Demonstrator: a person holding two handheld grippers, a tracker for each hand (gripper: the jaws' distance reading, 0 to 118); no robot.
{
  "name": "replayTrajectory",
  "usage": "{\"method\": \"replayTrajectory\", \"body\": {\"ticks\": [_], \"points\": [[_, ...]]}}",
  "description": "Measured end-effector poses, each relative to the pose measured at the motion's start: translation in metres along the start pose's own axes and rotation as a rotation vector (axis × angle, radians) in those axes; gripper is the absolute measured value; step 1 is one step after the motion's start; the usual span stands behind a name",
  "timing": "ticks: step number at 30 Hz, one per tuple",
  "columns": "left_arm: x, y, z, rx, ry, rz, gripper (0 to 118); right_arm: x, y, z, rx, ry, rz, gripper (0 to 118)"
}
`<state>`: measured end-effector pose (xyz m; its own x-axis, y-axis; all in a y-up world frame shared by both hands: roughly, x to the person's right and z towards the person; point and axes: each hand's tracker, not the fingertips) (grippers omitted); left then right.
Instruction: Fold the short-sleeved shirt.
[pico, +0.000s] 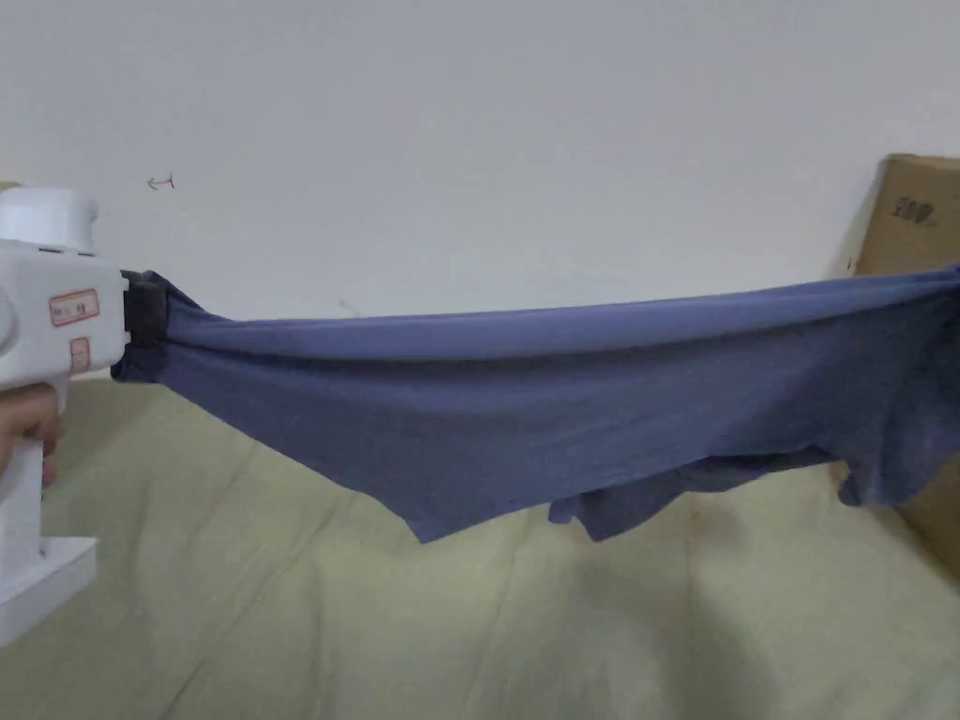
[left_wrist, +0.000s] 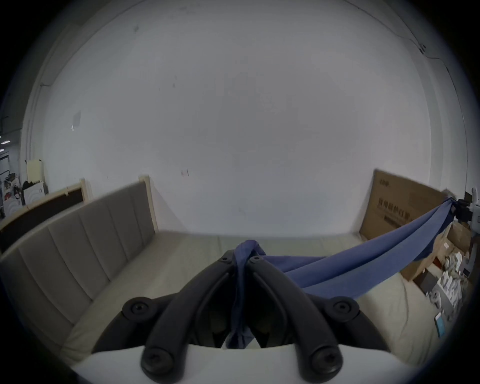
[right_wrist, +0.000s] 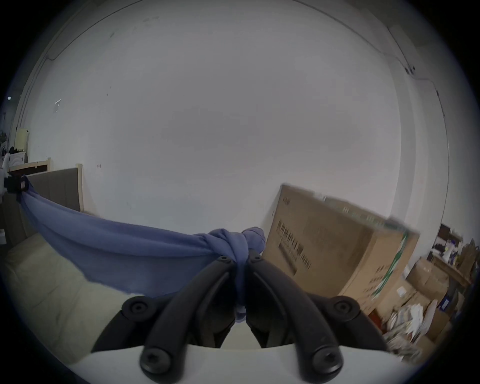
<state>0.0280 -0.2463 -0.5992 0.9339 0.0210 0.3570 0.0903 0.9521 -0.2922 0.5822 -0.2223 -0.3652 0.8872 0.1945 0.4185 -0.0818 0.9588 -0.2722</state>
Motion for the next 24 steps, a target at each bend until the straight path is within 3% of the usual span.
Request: {"method": "replayTrajectory", "body": {"ticks": [4,9,11,16,24], "points": [[-0.001,-0.090,-0.003,-0.134,-0.018,0.040,4,-0.005,-0.100,0.018,-0.110,0.039,0.034,4],[0.001,-0.186,0.048,-0.291,-0.043,0.068,4,-0.004,-0.202,0.102,-0.251,0.136,0.022,4],[0.000,-0.206,0.081,-0.311,-0.055,0.064,4,-0.003,-0.222,0.145,-0.284,0.150,0.042,4],[-0.011,-0.227,0.171,-0.371,-0.087,0.204,4,0.004,-0.248,0.245,-0.338,0.221,0.048,4],[-0.028,-0.274,0.265,-0.449,-0.119,0.145,4,0.002,-0.291,0.338,-0.470,0.280,0.148,5]]}}
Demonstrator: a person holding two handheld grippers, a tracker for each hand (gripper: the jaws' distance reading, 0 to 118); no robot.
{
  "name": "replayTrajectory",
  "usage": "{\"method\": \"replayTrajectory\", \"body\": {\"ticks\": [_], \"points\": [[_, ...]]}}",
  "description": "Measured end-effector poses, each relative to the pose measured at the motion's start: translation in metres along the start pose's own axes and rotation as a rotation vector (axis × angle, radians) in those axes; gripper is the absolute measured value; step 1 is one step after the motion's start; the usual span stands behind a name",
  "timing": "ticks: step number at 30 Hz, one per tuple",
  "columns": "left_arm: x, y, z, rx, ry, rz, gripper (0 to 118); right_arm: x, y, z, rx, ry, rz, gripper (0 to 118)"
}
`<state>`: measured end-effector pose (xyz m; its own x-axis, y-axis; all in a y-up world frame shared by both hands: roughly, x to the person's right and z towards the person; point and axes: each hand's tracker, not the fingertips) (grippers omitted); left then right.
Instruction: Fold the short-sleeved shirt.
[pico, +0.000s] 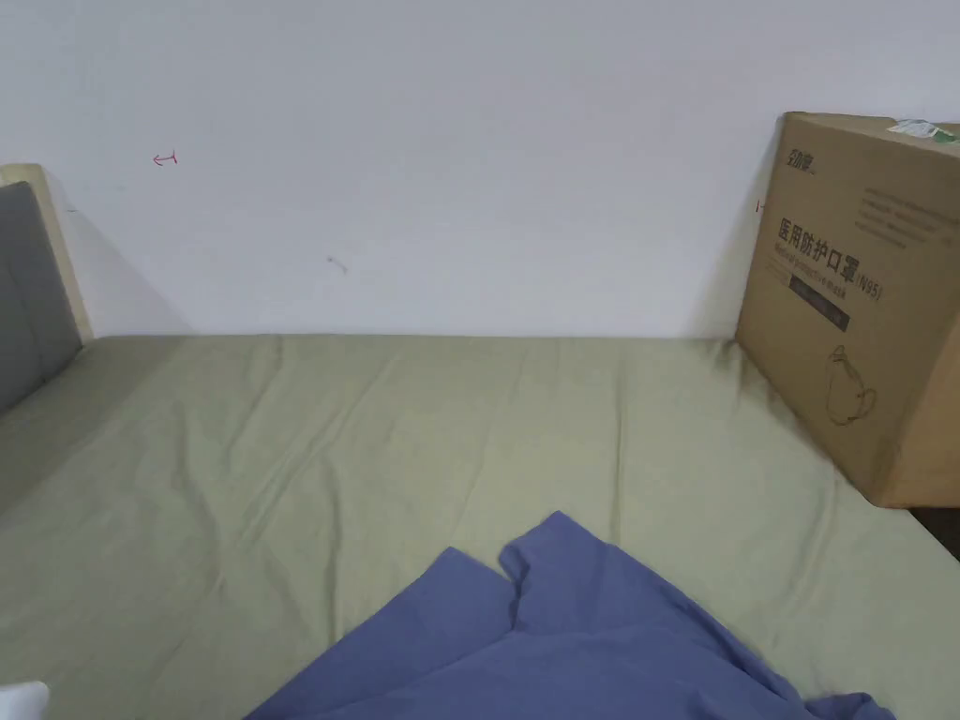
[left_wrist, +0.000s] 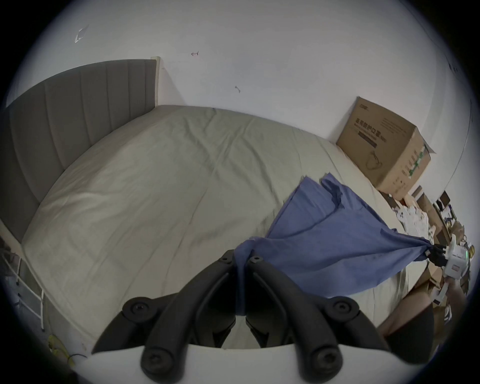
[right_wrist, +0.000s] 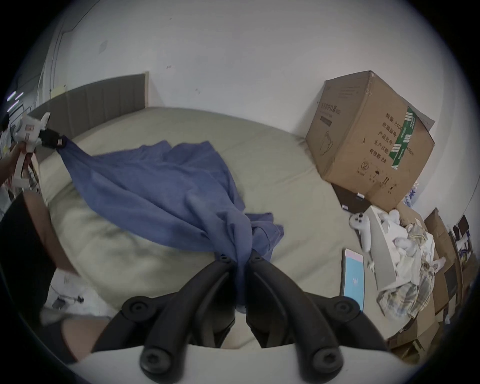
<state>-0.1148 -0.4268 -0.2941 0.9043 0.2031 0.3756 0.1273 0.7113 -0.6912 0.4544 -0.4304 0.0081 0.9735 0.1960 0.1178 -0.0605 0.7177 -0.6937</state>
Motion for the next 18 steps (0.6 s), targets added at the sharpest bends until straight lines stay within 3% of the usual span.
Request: {"method": "replayTrajectory", "body": {"ticks": [1,2,3,4,5,7,8,11,13,14,15,16,17,18], "points": [[-0.002,-0.007,-0.002,-0.029,0.013,-0.003,5,-0.002,-0.007,-0.003,-0.045,0.012,-0.004,7],[-0.004,-0.014,-0.004,-0.054,0.017,0.002,12,0.001,-0.016,-0.011,-0.080,0.023,-0.001,24],[-0.003,-0.019,-0.005,-0.068,0.027,0.003,33,0.001,-0.022,-0.013,-0.084,0.016,-0.018,56],[0.001,-0.024,-0.004,-0.061,0.086,-0.013,70,0.000,-0.028,-0.014,-0.092,0.008,-0.042,99],[0.003,-0.027,0.000,-0.056,0.117,-0.033,111,0.001,-0.028,-0.009,-0.132,0.045,-0.074,118],[0.006,-0.032,0.023,0.034,0.036,-0.038,115,-0.001,-0.032,0.006,-0.044,0.066,-0.105,117],[0.011,-0.033,0.040,0.104,0.021,-0.054,118,-0.005,-0.029,0.019,0.027,-0.039,-0.132,117],[0.024,-0.038,0.082,0.237,0.092,-0.076,115,-0.019,-0.017,0.062,0.152,-0.100,-0.192,117],[0.022,-0.047,0.105,0.289,0.086,-0.042,113,-0.035,-0.009,0.088,0.272,-0.062,-0.249,115],[0.023,-0.053,0.117,0.312,0.073,-0.001,101,-0.048,-0.003,0.109,0.327,-0.018,-0.278,111],[0.024,-0.058,0.125,0.328,0.061,0.029,79,-0.059,0.001,0.119,0.376,-0.001,-0.301,101],[0.030,-0.063,0.131,0.326,0.070,0.044,40,-0.068,0.004,0.125,0.407,0.001,-0.314,77],[0.032,-0.068,0.130,0.317,0.116,0.061,0,-0.079,0.009,0.126,0.417,-0.008,-0.324,17],[0.030,-0.073,0.131,0.313,0.131,0.073,1,-0.089,0.012,0.130,0.420,-0.025,-0.326,0]]}}
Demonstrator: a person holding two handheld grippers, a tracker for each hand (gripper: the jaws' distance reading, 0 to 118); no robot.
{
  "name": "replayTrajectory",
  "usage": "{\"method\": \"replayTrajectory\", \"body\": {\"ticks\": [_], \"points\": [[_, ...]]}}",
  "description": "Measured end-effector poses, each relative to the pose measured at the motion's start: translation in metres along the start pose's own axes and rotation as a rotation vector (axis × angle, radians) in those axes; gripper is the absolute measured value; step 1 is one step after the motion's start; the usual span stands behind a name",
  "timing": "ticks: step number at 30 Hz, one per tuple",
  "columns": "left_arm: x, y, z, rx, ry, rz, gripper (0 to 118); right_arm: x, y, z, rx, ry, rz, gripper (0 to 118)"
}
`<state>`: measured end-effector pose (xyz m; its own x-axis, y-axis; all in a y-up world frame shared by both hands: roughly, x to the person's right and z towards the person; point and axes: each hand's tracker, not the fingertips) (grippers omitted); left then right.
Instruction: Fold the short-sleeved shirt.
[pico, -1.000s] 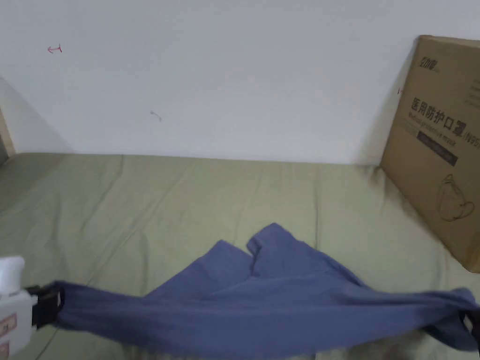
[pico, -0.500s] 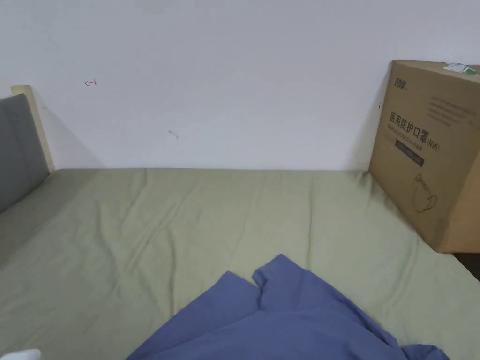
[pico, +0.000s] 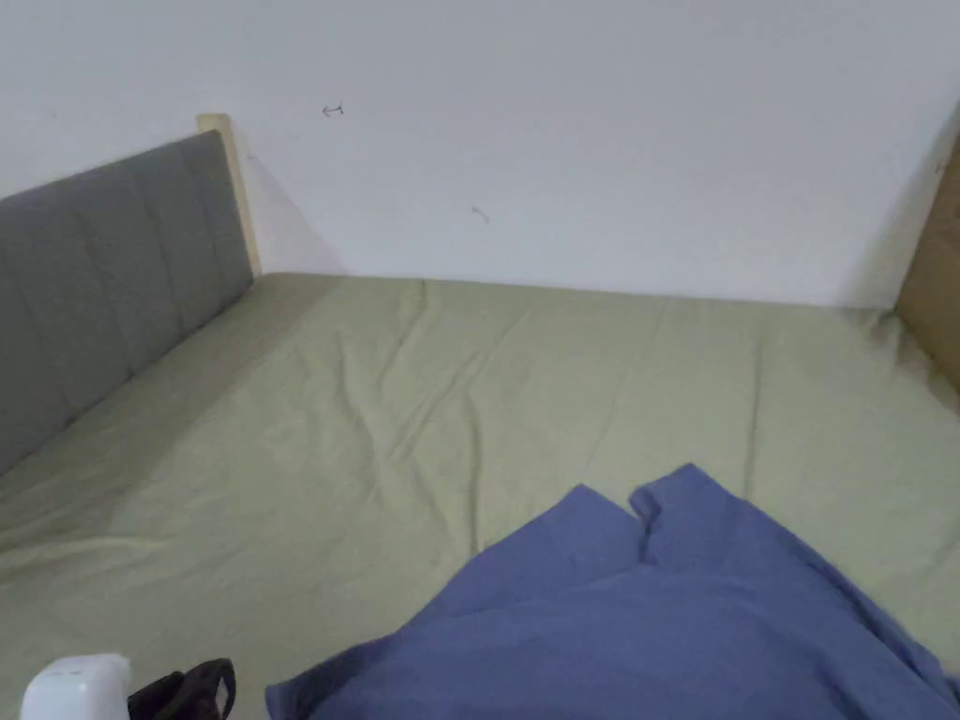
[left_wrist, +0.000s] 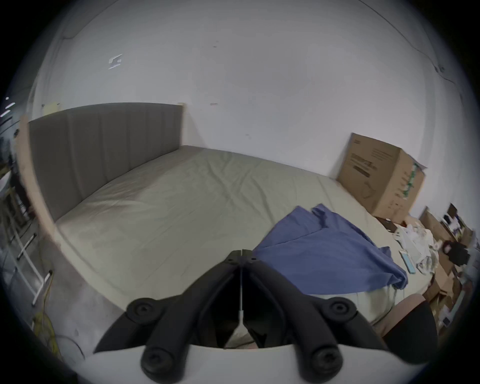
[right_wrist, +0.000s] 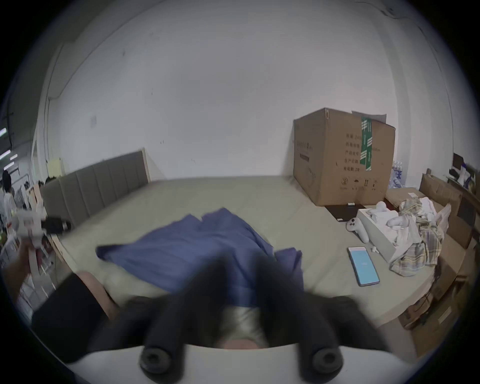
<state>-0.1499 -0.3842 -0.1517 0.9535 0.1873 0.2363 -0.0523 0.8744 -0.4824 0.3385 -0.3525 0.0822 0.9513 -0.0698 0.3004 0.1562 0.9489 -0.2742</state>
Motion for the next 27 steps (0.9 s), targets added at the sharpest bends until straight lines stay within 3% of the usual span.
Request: {"method": "replayTrajectory", "body": {"ticks": [1,2,5,7,8,10,11,15,16,17,18,19,20,21,24,27], "points": [[-0.005,-0.002,-0.005,-0.033,-0.047,0.003,0,-0.004,0.000,-0.001,0.003,0.031,-0.028,0],[-0.008,-0.008,-0.013,-0.069,-0.097,0.004,0,-0.009,0.002,-0.008,-0.037,0.134,-0.034,0],[-0.016,-0.017,-0.043,-0.126,-0.049,-0.043,0,-0.032,0.006,-0.018,-0.056,0.150,0.052,0],[-0.019,-0.019,-0.068,-0.177,-0.039,-0.054,2,-0.039,0.006,-0.027,-0.083,0.173,0.060,0],[-0.022,-0.019,-0.081,-0.171,-0.020,-0.050,28,-0.042,0.007,-0.028,-0.092,0.184,0.051,0],[-0.028,-0.019,-0.106,-0.167,-0.018,-0.040,98,-0.045,0.006,-0.032,-0.102,0.215,0.019,0],[-0.030,-0.018,-0.122,-0.242,-0.040,-0.031,110,-0.047,0.005,-0.036,-0.112,0.224,0.015,0],[-0.026,-0.026,-0.164,-0.297,-0.026,-0.084,103,-0.054,0.005,-0.045,-0.151,0.214,0.042,0],[-0.026,-0.029,-0.172,-0.310,-0.021,-0.097,92,-0.056,0.007,-0.046,-0.155,0.211,0.045,0],[-0.027,-0.032,-0.179,-0.328,-0.024,-0.096,63,-0.057,0.007,-0.048,-0.160,0.207,0.046,0],[-0.028,-0.035,-0.182,-0.342,-0.029,-0.086,63,-0.057,0.007,-0.050,-0.164,0.205,0.044,0],[-0.028,-0.037,-0.183,-0.350,-0.037,-0.072,50,-0.057,0.007,-0.052,-0.168,0.204,0.042,0],[-0.026,-0.040,-0.181,-0.342,-0.073,-0.046,14,-0.054,0.008,-0.054,-0.178,0.205,0.038,0],[-0.022,-0.043,-0.178,-0.333,-0.094,-0.045,6,-0.053,0.007,-0.057,-0.186,0.205,0.034,0],[-0.011,-0.046,-0.167,-0.316,-0.075,-0.118,6,-0.049,0.008,-0.074,-0.212,0.205,0.063,0],[-0.022,-0.040,-0.160,-0.259,-0.083,-0.046,6,-0.038,0.014,-0.113,-0.239,0.212,0.089,0]]}}
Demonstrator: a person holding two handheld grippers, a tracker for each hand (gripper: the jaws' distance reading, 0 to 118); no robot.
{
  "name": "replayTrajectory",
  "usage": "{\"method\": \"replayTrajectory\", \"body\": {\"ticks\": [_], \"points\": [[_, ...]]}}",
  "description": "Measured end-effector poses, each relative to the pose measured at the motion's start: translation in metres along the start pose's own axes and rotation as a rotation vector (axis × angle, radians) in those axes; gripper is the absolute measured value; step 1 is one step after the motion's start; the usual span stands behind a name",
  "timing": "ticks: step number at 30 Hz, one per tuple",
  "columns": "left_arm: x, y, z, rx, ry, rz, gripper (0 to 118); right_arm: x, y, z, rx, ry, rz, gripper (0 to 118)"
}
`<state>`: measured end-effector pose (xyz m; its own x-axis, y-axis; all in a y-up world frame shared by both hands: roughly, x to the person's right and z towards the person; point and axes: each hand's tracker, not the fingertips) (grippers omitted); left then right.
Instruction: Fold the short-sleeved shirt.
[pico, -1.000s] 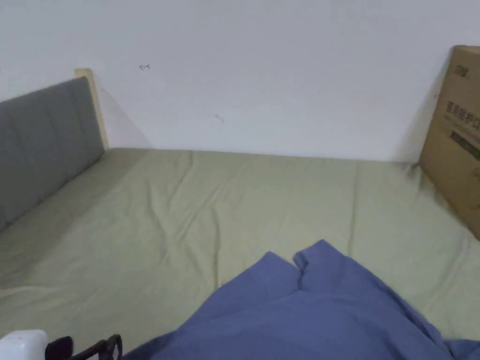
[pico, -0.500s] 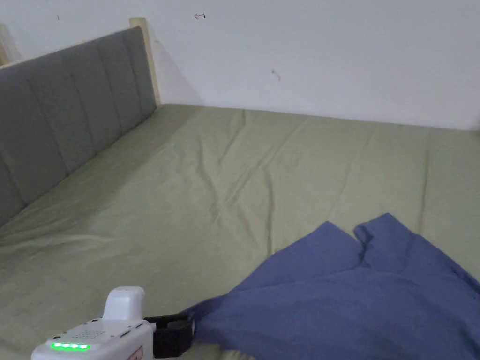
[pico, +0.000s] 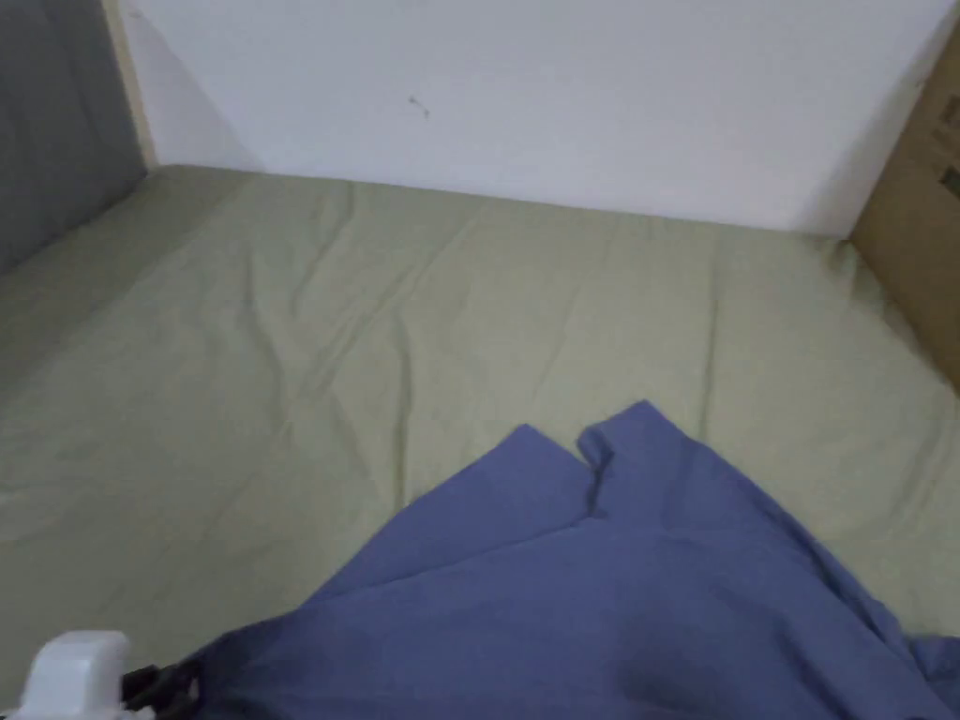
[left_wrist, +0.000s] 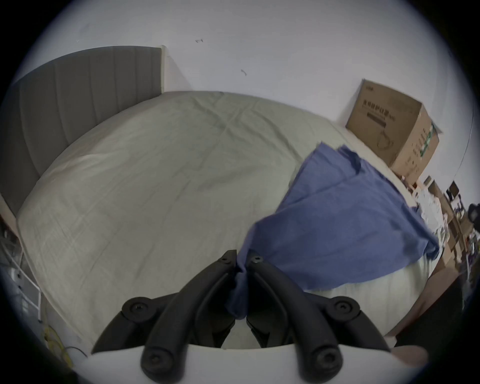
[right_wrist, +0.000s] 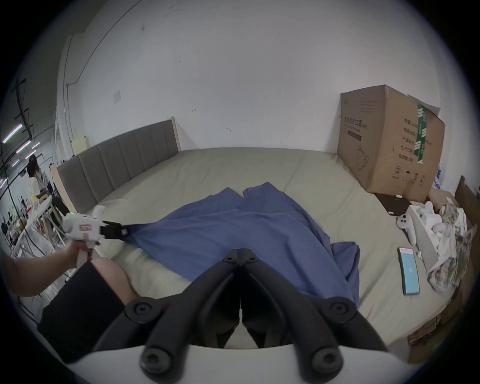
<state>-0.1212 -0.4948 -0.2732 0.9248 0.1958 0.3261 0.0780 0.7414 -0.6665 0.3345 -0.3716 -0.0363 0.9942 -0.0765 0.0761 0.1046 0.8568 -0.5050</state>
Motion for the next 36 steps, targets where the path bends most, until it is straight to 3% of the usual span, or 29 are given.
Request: {"method": "replayTrajectory", "body": {"ticks": [3,4,6,7,8,12,14,15,17,18,19,22,24,25,28,33,36], "points": [[-0.002,0.007,0.010,0.039,-0.027,0.031,6,0.042,0.025,-0.071,-0.078,-0.049,0.082,0],[0.000,0.009,0.011,0.040,-0.025,0.025,6,0.056,0.034,-0.097,-0.113,-0.056,0.093,6],[0.003,0.012,0.011,0.047,-0.025,0.014,6,0.095,0.052,-0.165,-0.168,-0.073,0.075,68],[0.005,0.013,0.010,0.046,-0.024,0.010,6,0.110,0.057,-0.194,-0.225,-0.051,0.058,92],[0.008,0.016,0.010,0.045,-0.022,0.007,6,0.127,0.063,-0.226,-0.275,-0.080,0.029,97],[0.010,0.019,-0.002,0.031,-0.014,0.006,6,0.165,0.063,-0.317,-0.397,-0.188,0.004,97],[0.010,0.019,-0.003,0.024,-0.006,0.002,6,0.172,0.056,-0.342,-0.424,-0.174,-0.012,96],[0.011,0.019,-0.004,0.018,-0.006,0.000,6,0.173,0.051,-0.349,-0.447,-0.159,-0.018,89],[0.012,0.021,-0.007,0.012,0.000,-0.007,6,0.167,0.043,-0.347,-0.485,-0.083,-0.002,59],[0.013,0.021,-0.006,0.011,0.004,-0.012,6,0.162,0.045,-0.336,-0.418,-0.116,0.012,25],[0.012,0.021,-0.006,0.014,0.002,-0.012,6,0.163,0.049,-0.329,-0.411,-0.087,0.002,0],[0.019,0.029,0.001,0.043,-0.006,-0.005,6,0.155,0.049,-0.285,-0.390,-0.060,-0.016,0],[0.023,0.039,0.011,0.077,-0.020,-0.002,6,0.144,0.056,-0.246,-0.290,-0.113,0.039,0],[0.027,0.045,0.020,0.104,-0.032,-0.004,6,0.144,0.073,-0.227,-0.234,-0.091,0.027,0],[0.038,0.071,0.056,0.202,-0.058,-0.038,6,0.129,0.095,-0.140,-0.051,-0.100,-0.022,0],[0.066,0.135,0.127,0.388,-0.121,-0.026,5,0.104,0.156,0.016,0.207,-0.162,0.005,0],[0.079,0.178,0.168,0.503,-0.129,-0.025,5,0.105,0.185,0.086,0.307,-0.193,-0.038,0]]}}
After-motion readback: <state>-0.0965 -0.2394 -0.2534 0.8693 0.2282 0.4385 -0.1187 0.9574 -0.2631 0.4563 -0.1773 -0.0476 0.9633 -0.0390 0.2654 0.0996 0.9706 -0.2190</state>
